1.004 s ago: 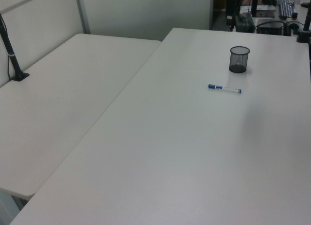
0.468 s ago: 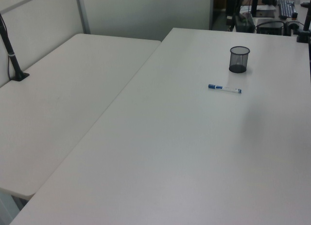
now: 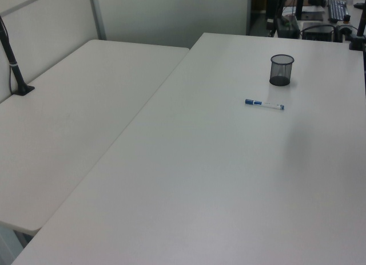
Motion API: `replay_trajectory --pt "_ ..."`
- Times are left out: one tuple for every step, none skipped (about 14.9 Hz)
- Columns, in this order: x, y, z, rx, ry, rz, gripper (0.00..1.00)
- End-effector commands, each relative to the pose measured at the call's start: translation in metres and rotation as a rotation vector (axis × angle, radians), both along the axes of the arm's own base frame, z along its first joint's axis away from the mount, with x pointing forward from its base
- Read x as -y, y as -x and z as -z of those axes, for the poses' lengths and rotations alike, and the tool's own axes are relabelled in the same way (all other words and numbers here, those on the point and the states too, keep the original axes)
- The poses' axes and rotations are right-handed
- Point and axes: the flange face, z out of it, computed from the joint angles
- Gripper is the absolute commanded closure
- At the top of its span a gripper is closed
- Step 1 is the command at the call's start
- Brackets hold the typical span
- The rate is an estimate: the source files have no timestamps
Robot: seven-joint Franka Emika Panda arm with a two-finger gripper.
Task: Insert the marker
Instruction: 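Move the gripper from rest toward the blue-capped white marker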
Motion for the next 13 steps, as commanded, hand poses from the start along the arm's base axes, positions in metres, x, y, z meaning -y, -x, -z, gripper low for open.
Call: replay_trajectory --pt "0.006 0.010 0.006 -0.040 0.024 -0.088 0.00" --pt "0.012 0.010 0.011 -0.051 0.027 -0.118 0.00" --pt "0.020 0.011 0.015 -0.063 0.039 -0.147 0.00" --pt "0.025 0.011 0.020 -0.078 0.057 -0.180 0.00" --pt "0.031 0.010 0.029 -0.094 0.066 -0.203 0.00" --pt "0.035 0.008 0.040 -0.101 0.065 -0.203 0.00" --pt "0.037 0.005 0.052 -0.096 0.067 -0.196 0.00" --pt "0.038 0.002 0.065 -0.092 0.070 -0.196 0.00" --pt "0.041 0.000 0.073 -0.092 0.081 -0.195 0.00" --pt "0.046 -0.003 0.084 -0.108 0.089 -0.190 0.00" --pt "0.051 -0.007 0.093 -0.121 0.089 -0.184 0.00" --pt "0.054 -0.012 0.100 -0.118 0.090 -0.183 0.00" --pt "0.058 -0.018 0.112 -0.125 0.090 -0.180 0.00"
